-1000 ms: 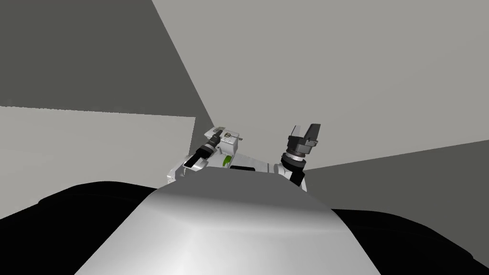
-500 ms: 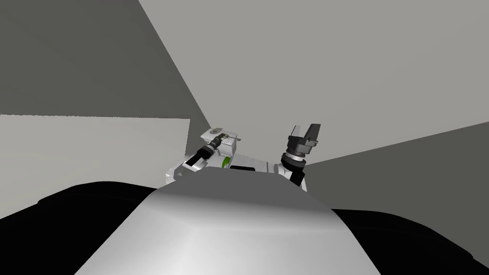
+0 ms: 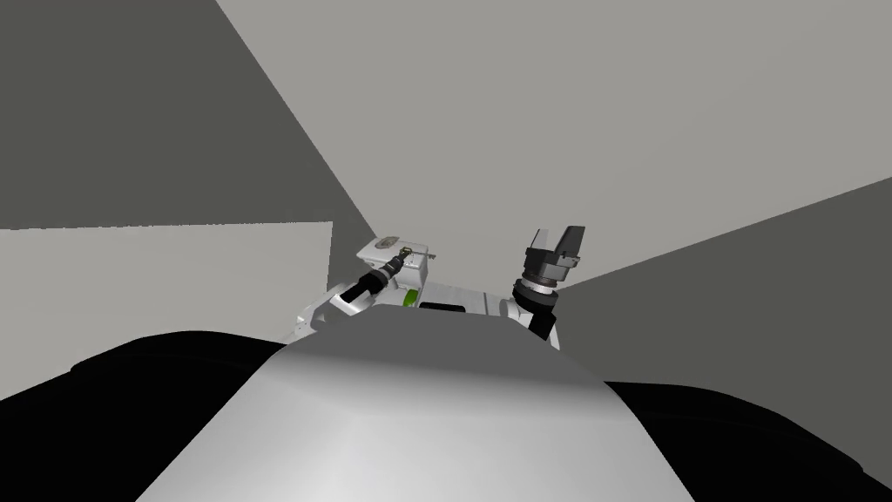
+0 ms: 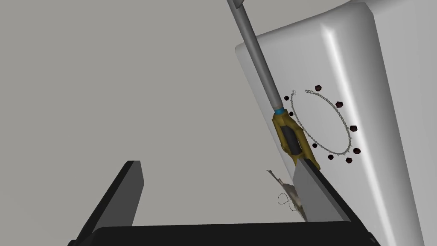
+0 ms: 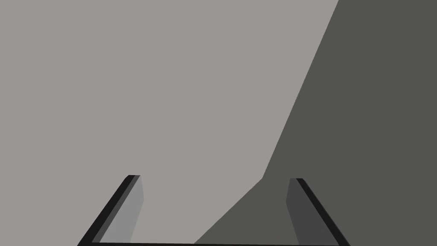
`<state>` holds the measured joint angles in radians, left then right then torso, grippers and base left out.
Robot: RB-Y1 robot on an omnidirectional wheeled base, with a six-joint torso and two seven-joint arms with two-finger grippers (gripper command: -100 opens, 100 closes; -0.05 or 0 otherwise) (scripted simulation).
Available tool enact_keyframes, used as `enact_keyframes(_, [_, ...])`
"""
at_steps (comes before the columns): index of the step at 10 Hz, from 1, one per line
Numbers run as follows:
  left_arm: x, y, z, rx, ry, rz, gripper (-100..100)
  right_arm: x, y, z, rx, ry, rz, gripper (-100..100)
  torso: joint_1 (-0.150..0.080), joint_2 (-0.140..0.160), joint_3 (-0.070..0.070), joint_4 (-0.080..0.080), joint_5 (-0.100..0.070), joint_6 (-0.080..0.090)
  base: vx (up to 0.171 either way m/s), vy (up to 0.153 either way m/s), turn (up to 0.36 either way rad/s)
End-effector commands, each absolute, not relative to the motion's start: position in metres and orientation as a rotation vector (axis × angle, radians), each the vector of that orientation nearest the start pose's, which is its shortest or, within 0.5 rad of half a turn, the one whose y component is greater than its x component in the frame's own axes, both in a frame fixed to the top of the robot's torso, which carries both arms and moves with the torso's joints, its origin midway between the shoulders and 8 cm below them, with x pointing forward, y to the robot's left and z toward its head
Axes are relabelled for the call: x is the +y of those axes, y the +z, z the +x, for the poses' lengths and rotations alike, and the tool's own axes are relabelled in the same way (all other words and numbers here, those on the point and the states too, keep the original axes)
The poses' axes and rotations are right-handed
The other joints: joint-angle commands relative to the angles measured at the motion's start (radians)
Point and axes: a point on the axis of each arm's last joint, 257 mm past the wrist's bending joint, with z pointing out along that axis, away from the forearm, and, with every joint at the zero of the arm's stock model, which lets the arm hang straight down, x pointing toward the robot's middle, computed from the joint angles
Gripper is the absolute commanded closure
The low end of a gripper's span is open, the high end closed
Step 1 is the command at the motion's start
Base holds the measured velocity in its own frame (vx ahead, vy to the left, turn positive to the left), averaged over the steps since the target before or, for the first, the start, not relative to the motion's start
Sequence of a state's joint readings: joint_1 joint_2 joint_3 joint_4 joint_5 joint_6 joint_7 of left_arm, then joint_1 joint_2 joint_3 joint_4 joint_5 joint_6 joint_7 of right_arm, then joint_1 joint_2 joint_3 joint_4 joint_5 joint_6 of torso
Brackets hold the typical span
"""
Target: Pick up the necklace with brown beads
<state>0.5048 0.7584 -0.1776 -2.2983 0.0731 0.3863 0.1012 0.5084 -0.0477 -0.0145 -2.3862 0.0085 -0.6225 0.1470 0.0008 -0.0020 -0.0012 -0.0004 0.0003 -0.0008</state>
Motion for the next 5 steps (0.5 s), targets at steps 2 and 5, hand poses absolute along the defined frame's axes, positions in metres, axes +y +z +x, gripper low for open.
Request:
enact_keyframes(2, [0.268,-0.243,0.375,1.884,-0.825,-0.912,-100,-0.265,0.087,0.296,0.526,1.191,0.390,0,0.000,0.000,0.000,0.000,0.000,0.000,0.015,0.020,-0.133])
enact_keyframes(5, [0.281,-0.267,0.365,1.960,-0.740,-0.944,-100,-0.265,0.087,0.296,0.526,1.191,0.390,0,0.000,0.000,0.000,0.000,0.000,0.000,0.009,0.015,-0.094])
